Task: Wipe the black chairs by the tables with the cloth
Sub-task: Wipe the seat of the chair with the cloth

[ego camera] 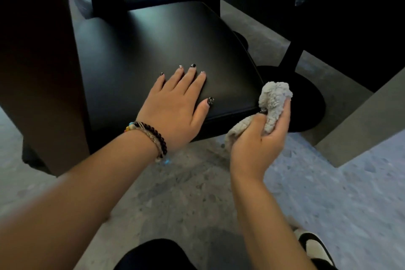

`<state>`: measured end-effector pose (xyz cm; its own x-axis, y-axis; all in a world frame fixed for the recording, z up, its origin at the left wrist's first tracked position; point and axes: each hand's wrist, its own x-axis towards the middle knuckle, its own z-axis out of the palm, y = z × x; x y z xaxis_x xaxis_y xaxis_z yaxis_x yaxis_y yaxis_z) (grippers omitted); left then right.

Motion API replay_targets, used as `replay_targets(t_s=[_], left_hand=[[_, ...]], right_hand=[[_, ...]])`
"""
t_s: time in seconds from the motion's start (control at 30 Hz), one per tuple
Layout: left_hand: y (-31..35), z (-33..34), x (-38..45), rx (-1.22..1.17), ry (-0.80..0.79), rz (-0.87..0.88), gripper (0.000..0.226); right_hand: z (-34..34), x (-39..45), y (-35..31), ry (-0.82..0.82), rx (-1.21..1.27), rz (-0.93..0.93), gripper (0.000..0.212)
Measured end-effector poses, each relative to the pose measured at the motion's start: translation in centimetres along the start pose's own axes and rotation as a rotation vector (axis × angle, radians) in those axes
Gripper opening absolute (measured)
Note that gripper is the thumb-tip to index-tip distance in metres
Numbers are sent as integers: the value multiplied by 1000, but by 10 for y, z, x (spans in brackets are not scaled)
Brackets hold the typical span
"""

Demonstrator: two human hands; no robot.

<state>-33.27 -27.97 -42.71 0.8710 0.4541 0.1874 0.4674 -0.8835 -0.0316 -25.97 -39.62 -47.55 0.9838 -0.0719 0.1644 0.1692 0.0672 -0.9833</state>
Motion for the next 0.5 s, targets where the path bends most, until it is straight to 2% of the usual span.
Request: replay_targets(t_s=[0.2, 0.37, 0.43, 0.5], left_hand=[[-2, -1, -14, -86, 13, 11, 58], [-6, -10, -47, -300, 37, 16, 55], [-11, -14, -66, -392, 88, 47, 56], [-18, -17, -90, -466, 192, 91, 52]], right_hand=[[12, 6, -2, 43, -29, 125, 56], [30, -53, -13, -72, -28, 371, 62], [17, -51, -14, -63, 15, 369, 58], [-5, -31, -14, 22, 39, 293, 57]])
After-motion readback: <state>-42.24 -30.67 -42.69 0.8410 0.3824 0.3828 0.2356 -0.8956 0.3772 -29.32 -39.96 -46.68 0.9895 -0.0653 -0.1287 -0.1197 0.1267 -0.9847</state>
